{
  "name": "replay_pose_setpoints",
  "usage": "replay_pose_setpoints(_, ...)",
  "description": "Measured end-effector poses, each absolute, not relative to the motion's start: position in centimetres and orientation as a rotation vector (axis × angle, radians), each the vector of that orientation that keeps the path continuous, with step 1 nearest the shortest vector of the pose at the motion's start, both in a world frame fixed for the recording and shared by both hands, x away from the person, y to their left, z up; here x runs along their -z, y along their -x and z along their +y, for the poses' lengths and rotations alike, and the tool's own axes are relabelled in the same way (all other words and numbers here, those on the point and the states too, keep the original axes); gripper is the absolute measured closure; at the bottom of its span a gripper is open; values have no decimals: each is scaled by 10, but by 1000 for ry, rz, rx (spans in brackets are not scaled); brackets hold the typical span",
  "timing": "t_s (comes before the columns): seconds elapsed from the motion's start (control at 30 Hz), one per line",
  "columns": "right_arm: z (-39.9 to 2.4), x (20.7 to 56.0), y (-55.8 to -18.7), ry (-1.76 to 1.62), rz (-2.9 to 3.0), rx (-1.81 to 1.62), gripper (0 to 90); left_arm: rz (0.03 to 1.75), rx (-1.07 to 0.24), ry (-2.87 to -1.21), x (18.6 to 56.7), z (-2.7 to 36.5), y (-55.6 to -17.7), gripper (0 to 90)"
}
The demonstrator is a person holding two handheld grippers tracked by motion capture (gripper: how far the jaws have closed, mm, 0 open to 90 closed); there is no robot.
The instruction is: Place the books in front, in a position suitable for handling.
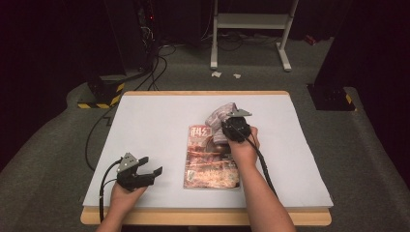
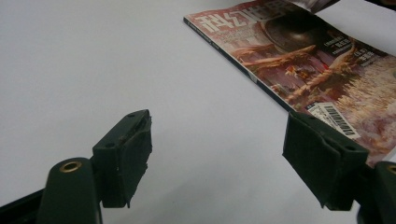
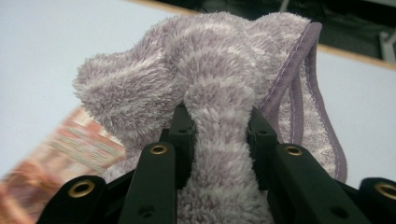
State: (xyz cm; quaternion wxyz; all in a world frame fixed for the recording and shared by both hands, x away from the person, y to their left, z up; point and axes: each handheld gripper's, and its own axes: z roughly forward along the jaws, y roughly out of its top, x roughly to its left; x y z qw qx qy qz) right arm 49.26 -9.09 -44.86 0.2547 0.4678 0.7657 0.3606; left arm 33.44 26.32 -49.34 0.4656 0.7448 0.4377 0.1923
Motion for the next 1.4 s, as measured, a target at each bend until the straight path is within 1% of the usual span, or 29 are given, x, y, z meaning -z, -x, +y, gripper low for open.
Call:
replay_pose_setpoints(0.03,-91,455,-496,-1291,2081,-940,696,1073,-468,-1827,494,262,-334,239)
replay_pose_setpoints(0.07,-93,470,-501,-1315,2066,-861,696,1072,-454,-1823,493,262,-334,239)
replay_pose_setpoints(0.1,-93,470,-501,-1315,2066,-861,696,1066,-450,-1818,493,260,-334,239)
replay_pose_setpoints(0.17,-97,481,-505,-1355,2076,-831,695,1051,-460,-1831,493,257,-333,239)
replay_pose_setpoints(0.4,-84,483,-511,-1347,2079,-808,692,1038,-451,-1847,494,255,-333,236)
replay_pose_setpoints(0.6,-53,483,-516,-1303,2145,-818,690,1041,-451,-1846,494,256,-333,234)
replay_pose_setpoints(0.9,14,486,-515,-1214,2243,-913,689,1033,-457,-1859,495,255,-333,233)
replay_pose_setpoints(1.0,24,488,-514,-1201,2238,-929,686,1036,-456,-1859,495,257,-333,235)
replay_pose_setpoints(1.17,9,488,-515,-1212,2229,-920,683,1028,-470,-1859,495,258,-332,235)
replay_pose_setpoints(1.4,-61,486,-520,-1333,2125,-846,685,1008,-487,-1857,494,257,-330,237)
